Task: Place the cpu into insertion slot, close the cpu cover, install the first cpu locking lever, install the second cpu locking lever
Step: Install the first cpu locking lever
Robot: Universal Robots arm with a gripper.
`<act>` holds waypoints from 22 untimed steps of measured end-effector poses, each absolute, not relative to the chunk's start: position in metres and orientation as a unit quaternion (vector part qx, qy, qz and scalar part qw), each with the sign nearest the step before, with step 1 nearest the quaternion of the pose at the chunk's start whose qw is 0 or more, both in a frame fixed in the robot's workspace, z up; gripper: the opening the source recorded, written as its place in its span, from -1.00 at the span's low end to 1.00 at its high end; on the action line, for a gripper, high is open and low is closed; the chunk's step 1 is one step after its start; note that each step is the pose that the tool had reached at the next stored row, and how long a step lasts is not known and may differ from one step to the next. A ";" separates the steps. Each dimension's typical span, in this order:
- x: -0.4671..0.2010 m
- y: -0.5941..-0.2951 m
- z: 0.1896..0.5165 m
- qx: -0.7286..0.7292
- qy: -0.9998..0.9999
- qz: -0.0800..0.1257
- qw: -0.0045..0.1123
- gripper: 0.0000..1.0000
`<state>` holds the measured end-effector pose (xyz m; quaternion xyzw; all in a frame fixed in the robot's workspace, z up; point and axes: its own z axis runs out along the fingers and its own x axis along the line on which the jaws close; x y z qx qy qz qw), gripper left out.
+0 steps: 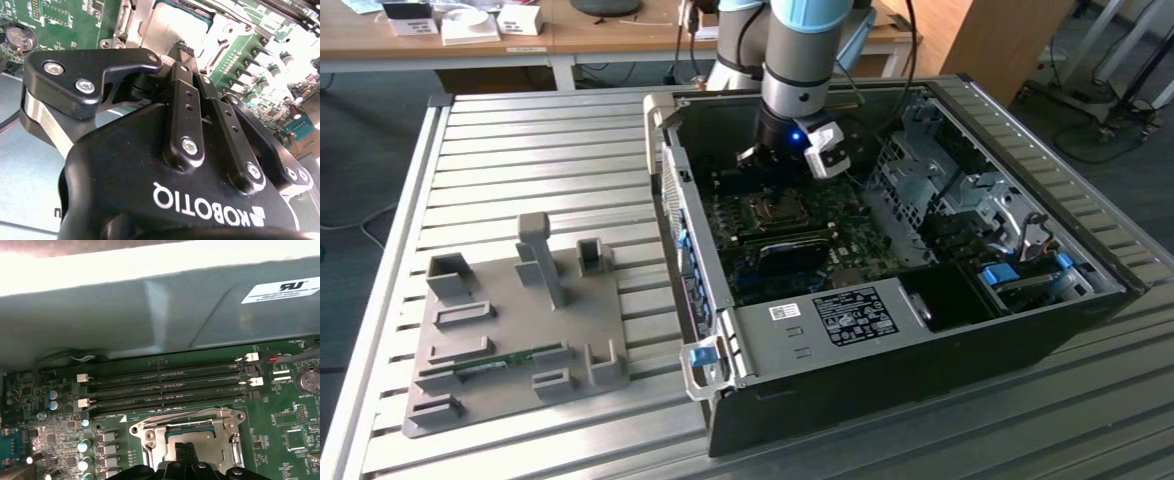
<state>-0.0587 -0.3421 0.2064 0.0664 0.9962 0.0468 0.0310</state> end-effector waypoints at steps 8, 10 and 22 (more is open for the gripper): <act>-0.053 -0.342 0.206 0.026 0.998 0.048 0.029 -0.79; -0.053 -0.342 0.206 0.008 0.998 0.048 0.028 -0.79; -0.053 -0.342 0.206 -0.035 0.998 0.041 0.026 -0.79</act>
